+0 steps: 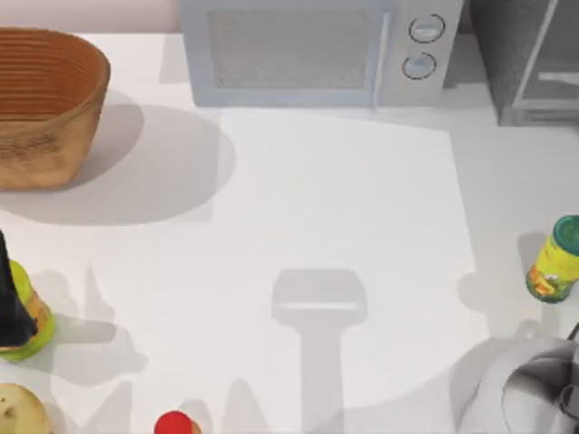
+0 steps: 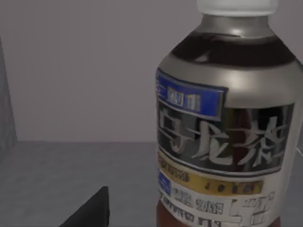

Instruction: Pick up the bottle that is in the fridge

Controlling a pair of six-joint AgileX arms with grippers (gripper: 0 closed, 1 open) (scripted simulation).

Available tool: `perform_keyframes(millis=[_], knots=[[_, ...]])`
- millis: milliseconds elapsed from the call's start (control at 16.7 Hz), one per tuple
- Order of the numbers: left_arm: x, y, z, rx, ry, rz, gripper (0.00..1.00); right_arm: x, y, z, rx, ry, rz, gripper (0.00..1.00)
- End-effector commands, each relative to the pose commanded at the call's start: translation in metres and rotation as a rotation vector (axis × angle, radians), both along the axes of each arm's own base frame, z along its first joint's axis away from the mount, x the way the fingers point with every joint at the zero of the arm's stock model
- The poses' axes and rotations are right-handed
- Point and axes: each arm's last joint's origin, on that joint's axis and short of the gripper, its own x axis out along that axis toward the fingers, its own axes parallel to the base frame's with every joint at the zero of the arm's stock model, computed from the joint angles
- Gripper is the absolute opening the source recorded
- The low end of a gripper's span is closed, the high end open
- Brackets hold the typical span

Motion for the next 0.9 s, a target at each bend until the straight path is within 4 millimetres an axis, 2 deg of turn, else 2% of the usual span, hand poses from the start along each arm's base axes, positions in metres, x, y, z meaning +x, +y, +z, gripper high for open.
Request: perform_keyframes(millis=[360, 720, 900], knots=[[0.000, 0.000, 0.000, 0.000, 0.000, 0.000, 1.00, 0.003, -0.001, 0.000, 0.000, 0.001, -0.001, 1.00], [0.000, 0.000, 0.000, 0.000, 0.000, 0.000, 1.00, 0.051, -0.002, 0.002, -0.002, -0.008, 0.000, 1.00], [0.000, 0.000, 0.000, 0.000, 0.000, 0.000, 1.00, 0.061, 0.000, 0.000, 0.000, -0.001, 0.000, 1.00]])
